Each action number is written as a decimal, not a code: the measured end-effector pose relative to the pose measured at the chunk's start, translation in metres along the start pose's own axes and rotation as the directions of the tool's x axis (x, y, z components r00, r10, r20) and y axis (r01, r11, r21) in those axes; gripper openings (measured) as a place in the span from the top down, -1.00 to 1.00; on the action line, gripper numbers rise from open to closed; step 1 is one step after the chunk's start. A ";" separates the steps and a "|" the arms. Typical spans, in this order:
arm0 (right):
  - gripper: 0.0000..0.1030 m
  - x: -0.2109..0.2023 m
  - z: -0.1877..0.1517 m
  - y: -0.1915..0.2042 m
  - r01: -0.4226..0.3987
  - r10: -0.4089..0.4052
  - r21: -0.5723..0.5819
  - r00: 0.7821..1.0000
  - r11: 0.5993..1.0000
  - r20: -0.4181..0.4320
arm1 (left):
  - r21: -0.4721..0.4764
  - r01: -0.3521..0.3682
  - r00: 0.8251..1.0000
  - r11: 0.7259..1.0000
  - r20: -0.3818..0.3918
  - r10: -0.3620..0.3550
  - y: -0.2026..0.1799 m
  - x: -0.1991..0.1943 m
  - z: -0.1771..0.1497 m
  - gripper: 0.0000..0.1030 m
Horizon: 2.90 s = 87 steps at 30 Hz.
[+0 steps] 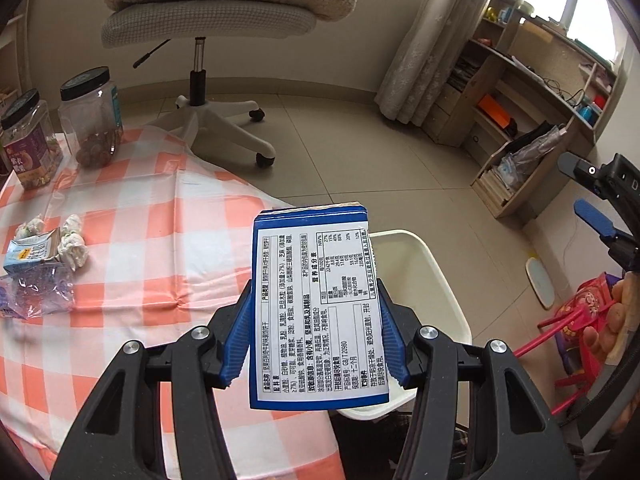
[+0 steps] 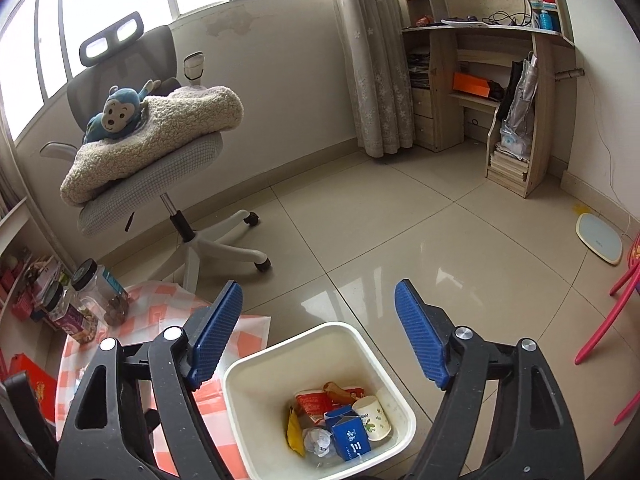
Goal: Collect trash
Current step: 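Release the blue card box into the white bin with the left tool, then move both tools back over the table, then grasp the clear water bottle with the left tool while the right tool grasps crumpled tissue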
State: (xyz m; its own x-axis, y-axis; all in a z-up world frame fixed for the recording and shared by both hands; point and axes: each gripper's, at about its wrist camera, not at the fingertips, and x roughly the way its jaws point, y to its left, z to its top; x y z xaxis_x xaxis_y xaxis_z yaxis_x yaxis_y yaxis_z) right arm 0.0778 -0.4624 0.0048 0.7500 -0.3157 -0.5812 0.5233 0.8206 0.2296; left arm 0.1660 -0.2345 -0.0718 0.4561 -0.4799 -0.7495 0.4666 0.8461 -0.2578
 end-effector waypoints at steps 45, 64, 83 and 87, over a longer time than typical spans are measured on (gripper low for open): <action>-0.86 -0.001 -0.067 0.182 0.039 -0.012 -0.410 0.998 0.911 0.067 | -0.179 -0.467 0.846 0.866 0.196 0.496 0.133 -0.069 0.019 -0.87; -0.86 0.034 -0.098 0.259 -0.114 0.077 -0.463 0.992 0.879 -0.098 | -0.870 -0.278 0.956 0.407 -0.211 0.204 0.352 -0.004 -0.053 -0.66; -0.86 0.065 -0.187 0.377 -0.513 0.289 -0.707 0.859 0.487 -0.423 | -0.428 -0.386 0.922 0.817 -0.156 0.354 0.332 -0.151 -0.060 -0.05; -0.84 0.101 -0.200 0.395 -0.541 0.271 -0.662 0.838 0.518 -0.473 | -0.455 -0.358 0.933 0.815 -0.147 0.328 0.348 -0.162 -0.065 -0.05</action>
State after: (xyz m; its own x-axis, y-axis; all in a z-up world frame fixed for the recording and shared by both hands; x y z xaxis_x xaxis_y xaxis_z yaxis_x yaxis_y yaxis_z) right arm 0.2800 -0.0748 -0.1191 0.5789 0.1829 -0.7946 -0.4028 0.9115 -0.0837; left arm 0.2055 0.1527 -0.0796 0.4677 -0.1361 -0.8734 -0.1281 0.9672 -0.2193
